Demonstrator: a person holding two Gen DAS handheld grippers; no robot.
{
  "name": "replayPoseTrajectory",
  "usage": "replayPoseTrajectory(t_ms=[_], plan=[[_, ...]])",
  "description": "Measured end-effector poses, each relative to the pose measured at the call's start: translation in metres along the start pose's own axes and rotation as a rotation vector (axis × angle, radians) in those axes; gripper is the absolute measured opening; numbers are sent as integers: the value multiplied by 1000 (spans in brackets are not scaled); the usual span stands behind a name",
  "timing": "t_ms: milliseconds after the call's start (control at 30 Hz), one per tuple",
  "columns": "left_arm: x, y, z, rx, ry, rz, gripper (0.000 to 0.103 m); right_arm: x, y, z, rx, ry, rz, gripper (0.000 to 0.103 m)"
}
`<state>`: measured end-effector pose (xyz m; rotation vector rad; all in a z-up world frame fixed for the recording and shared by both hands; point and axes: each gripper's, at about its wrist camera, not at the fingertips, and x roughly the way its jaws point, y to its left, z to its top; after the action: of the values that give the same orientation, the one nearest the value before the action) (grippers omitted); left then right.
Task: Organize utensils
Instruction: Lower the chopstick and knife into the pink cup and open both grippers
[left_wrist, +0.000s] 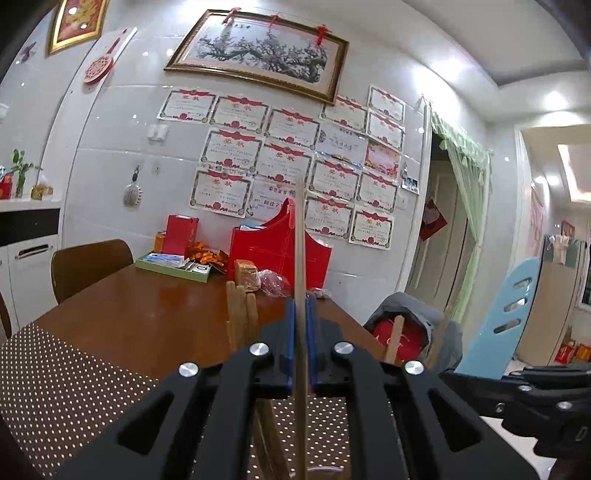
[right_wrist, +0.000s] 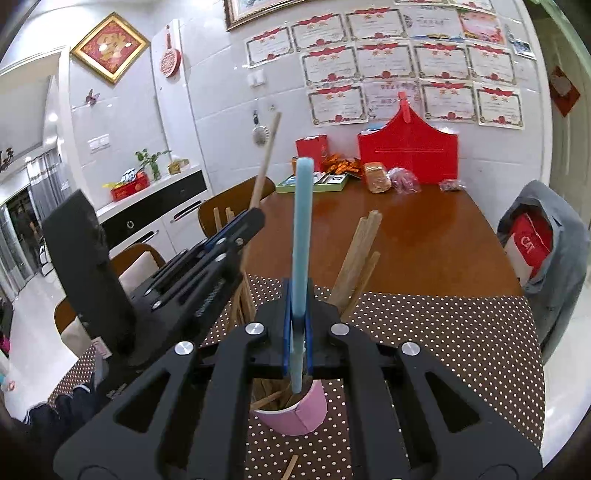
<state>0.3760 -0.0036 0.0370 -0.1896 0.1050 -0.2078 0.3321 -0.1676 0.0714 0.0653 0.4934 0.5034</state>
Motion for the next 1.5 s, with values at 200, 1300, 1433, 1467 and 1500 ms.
replayPoseTrajectory(t_ms=[200, 1300, 1433, 1467, 1500], plan=[[8, 3, -5, 13, 12, -4, 6, 0, 2, -3, -8, 1, 16, 6], [-95, -11, -45, 134, 180, 100, 43, -47, 19, -59, 61, 152, -18, 40], [-115, -8, -45, 116, 206, 111, 47, -65, 25, -71, 64, 169, -26, 42], [-119, -7, -46, 115, 212, 111, 48, -67, 28, -77, 57, 185, -30, 42], [-126, -7, -48, 119, 220, 113, 48, -69, 30, -83, 49, 202, -35, 42]])
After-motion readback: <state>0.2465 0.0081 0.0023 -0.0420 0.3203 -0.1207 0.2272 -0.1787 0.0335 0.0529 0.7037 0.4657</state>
